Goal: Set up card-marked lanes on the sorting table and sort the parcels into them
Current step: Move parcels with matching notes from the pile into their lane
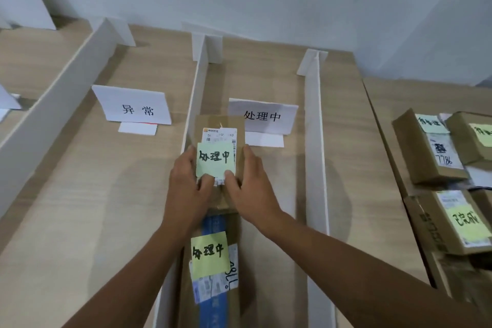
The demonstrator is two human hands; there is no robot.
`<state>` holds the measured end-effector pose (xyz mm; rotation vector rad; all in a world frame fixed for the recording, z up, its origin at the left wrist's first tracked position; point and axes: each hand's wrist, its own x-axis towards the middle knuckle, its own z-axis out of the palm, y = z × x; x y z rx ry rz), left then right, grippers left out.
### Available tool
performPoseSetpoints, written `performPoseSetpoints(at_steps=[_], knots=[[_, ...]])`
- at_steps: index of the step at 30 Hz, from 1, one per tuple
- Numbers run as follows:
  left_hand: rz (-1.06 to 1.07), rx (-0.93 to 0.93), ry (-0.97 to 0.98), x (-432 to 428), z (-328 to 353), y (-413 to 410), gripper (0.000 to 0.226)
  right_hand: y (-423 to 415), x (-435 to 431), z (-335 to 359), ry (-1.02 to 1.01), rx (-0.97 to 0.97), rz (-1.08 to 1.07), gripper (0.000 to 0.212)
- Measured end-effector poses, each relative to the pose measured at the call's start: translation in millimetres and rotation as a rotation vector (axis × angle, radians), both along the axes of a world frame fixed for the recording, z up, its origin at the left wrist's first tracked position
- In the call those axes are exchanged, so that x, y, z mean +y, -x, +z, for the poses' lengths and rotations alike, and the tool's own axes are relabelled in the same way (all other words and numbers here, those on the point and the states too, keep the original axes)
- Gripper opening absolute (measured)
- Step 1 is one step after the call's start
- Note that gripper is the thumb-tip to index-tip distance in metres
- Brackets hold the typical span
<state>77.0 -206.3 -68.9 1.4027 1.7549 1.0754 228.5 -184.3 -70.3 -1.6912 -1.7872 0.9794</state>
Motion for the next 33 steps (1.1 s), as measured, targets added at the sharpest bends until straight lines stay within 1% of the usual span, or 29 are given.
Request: performPoseSetpoints(at_steps=[2,4,5,7,8,9,10,12,14,17,19,20,23,27,30,31,33], knots=[[-0.009,0.048,0.012,3.0,7.0,-1.2,0.051,-4.2,2.6,7.4,0.032,0.007,0.022,0.071],[-0.016,0.146,-0.011,-1.6,17.9,-1.9,0.037,-16.6,-0.5,21.3,0.046,0.003,0.023,0.070],[-0.001,0.208,-0.035,-5.6,22.5,-2.7,0.035,-28.2,-6.4,29.8,0.039,0.014,0.010,0.070],[0.085,0.319,-0.083,-22.0,34.3,-15.2,0.052,-65.4,-29.7,47.9,-0.014,0.038,-0.027,0.069],[0.122,0.333,-0.100,-33.2,42.9,-28.9,0.056,-90.8,-47.7,57.1,-0.061,0.029,-0.045,0.067],[0.138,0.302,-0.084,-46.1,52.0,-50.3,0.058,-119.3,-69.6,65.8,-0.109,0.004,-0.058,0.065],[0.122,0.264,-0.043,-59.4,61.1,-77.4,0.062,-150.7,-94.2,73.5,-0.145,-0.023,-0.067,0.064],[-0.033,0.219,0.008,-91.6,71.3,-148.5,0.066,-222.0,-151.2,83.5,-0.162,-0.071,-0.109,0.062],[-0.249,0.173,0.003,-135.7,79.7,-232.5,0.063,-301.5,-215.8,85.7,-0.141,-0.105,-0.204,0.061],[-0.518,0.024,-0.026,-212.2,78.9,-358.7,0.056,-424.3,-318.2,80.0,-0.079,-0.155,-0.385,0.061],[-0.653,-0.015,-0.037,-255.1,68.3,-434.7,0.050,-500.9,-381.4,74.6,-0.050,-0.214,-0.461,0.062],[-0.696,-0.041,-0.010,-273.6,62.3,-471.3,0.049,-537.4,-410.8,70.4,-0.038,-0.244,-0.490,0.063],[-0.750,-0.110,0.083,-330.5,42.7,-574.4,0.056,-638.2,-480.1,53.8,0.006,-0.292,-0.535,0.060],[-0.727,-0.065,0.170,-398.6,8.0,-683.6,0.063,-747.4,-525.5,24.7,0.046,-0.292,-0.578,0.056],[-0.679,-0.072,0.251,-437.1,-12.3,-740.8,0.067,-798.5,-534.8,2.2,0.040,-0.334,-0.576,0.060],[-0.667,-0.084,0.269,-445.4,-17.9,-757.0,0.066,-810.0,-536.1,-6.3,0.072,-0.346,-0.545,0.064],[-0.643,-0.144,0.316,-456.5,-29.7,-783.6,0.062,-825.0,-540.3,-23.8,0.182,-0.297,-0.486,0.073]])
